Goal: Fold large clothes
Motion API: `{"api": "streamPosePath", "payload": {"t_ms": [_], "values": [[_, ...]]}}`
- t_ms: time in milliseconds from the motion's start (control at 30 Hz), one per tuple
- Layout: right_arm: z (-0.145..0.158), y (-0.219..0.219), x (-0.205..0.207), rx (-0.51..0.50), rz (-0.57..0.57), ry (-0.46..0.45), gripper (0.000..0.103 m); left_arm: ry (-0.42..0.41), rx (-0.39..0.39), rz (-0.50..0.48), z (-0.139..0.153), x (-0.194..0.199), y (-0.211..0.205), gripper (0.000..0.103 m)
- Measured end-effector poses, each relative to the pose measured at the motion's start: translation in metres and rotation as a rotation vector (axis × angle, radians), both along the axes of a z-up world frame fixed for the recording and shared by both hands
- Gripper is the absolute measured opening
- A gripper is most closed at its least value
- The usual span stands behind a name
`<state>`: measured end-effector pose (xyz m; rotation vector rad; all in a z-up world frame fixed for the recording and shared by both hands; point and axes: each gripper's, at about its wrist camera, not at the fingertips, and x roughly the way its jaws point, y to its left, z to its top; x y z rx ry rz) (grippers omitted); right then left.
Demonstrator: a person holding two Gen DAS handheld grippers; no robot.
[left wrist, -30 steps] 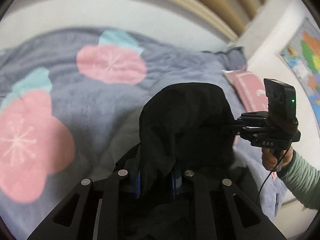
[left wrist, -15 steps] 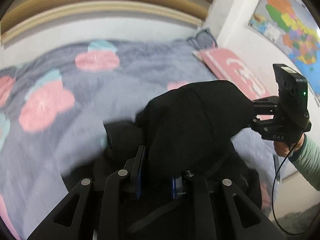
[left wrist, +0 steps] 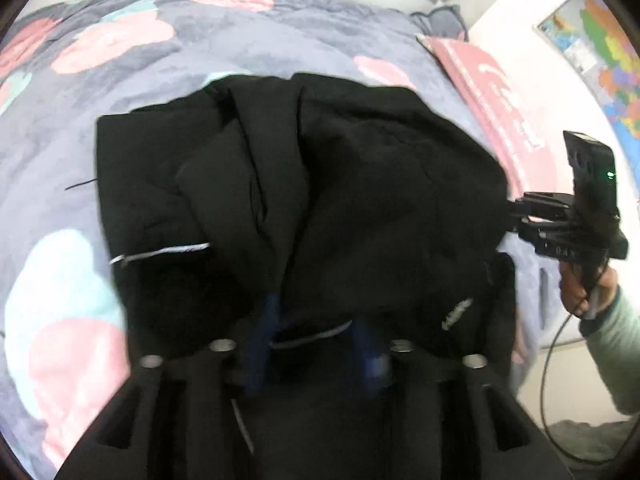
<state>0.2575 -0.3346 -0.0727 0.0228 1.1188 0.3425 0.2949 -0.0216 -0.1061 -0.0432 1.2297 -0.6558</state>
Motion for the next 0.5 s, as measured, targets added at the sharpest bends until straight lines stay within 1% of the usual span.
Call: {"api": "streamPosePath", "payload": {"t_ms": [67,100,167,233,267,333,400,467,500], "values": [[0.023,-0.007,0.004,0.044,-0.020,-0.032,0.034,-0.024,-0.012,0.010,0.018,-0.004,0.014,0.052],[0.038,-0.007,0.009,0.071,-0.023,-0.060,0.034,-0.037,-0.036,0.017,0.030,-0.004,0.021,0.052],[0.062,0.002,0.023,0.106,-0.021,-0.110,0.036,-0.086,-0.108,0.043,0.058,0.001,0.031,0.053],[0.073,0.015,0.040,0.110,-0.030,-0.129,0.047,-0.131,-0.158,0.075,0.077,0.013,0.031,0.053],[0.073,0.024,0.050,0.102,-0.038,-0.125,0.050,-0.142,-0.184,0.096,0.083,0.020,0.029,0.053],[0.060,0.042,0.061,0.080,-0.041,-0.094,0.050,-0.129,-0.228,0.134,0.082,0.041,0.021,0.053],[0.030,0.055,0.067,0.097,-0.034,-0.026,0.050,-0.095,-0.240,0.148,0.067,0.058,0.008,0.053],[-0.015,0.062,0.063,0.083,-0.042,0.051,0.050,-0.022,-0.220,0.157,0.039,0.066,-0.007,0.053],[-0.032,0.065,0.058,0.073,-0.047,0.085,0.050,0.007,-0.187,0.151,0.021,0.065,-0.016,0.053]]}}
